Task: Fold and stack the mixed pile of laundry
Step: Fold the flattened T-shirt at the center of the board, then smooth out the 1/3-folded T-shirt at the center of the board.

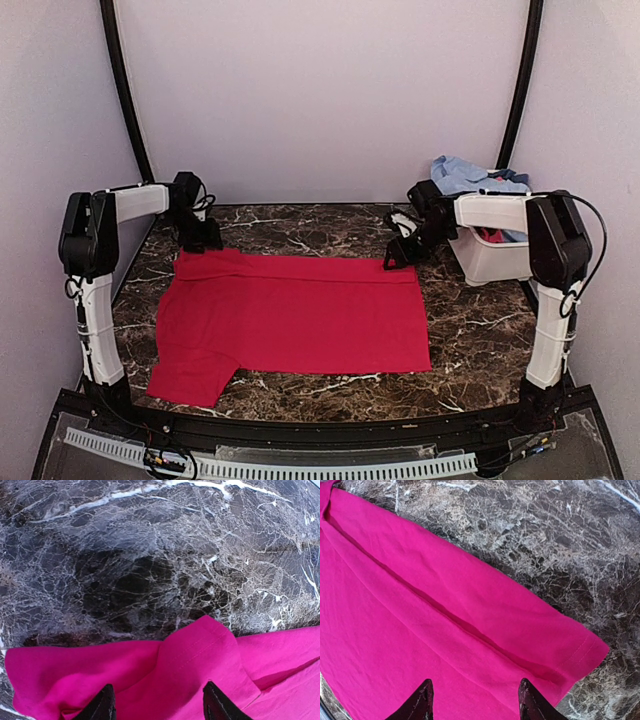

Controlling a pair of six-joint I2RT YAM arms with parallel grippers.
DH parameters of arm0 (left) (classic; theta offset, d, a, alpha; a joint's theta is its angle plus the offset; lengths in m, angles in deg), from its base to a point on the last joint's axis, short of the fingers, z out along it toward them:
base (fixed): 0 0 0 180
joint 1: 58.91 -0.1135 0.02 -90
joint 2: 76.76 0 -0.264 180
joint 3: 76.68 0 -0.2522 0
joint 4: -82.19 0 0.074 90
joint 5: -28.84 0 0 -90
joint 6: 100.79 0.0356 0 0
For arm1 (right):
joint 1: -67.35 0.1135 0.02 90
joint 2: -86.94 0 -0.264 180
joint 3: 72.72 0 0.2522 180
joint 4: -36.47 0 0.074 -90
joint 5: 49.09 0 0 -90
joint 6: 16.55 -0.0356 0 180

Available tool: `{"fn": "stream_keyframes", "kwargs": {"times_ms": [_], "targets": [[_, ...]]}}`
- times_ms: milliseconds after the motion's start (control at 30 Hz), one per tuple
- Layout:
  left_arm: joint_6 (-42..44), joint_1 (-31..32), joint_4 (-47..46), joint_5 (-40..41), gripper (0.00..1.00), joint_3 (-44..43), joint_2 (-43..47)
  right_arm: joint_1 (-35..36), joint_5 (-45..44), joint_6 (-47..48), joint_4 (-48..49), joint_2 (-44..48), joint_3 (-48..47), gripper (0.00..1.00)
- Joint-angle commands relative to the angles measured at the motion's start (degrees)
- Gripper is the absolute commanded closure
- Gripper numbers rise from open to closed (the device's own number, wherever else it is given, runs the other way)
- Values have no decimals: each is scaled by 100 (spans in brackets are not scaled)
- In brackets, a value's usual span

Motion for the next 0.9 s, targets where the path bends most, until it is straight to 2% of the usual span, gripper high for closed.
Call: {"fn": "stream_keyframes", "kwargs": {"times_ms": [0, 33, 100, 133, 233, 467, 600, 867], "targets": [[98, 83, 166, -189, 48, -155, 10, 42, 186, 4, -29, -97, 181, 46], [102, 109, 230, -196, 51, -152, 10, 37, 178, -1, -19, -79, 216, 47], [129, 152, 339, -230, 65, -146, 25, 39, 139, 6, -24, -52, 270, 48], [146, 173, 370, -239, 78, -115, 59, 44, 117, -1, -30, -43, 297, 49], [120, 243, 428, -252, 99, 40, 224, 35, 67, -25, -57, 37, 363, 49], [201, 375, 425, -190, 100, 644, 782, 33, -2, -46, -52, 278, 578, 51], [394, 530, 794, 207, 100, 778, 975, 36, -80, -84, -86, 461, 698, 52], [807, 713, 1039, 270, 100, 1551, 1887, 37, -137, -127, -171, 858, 688, 51]]}}
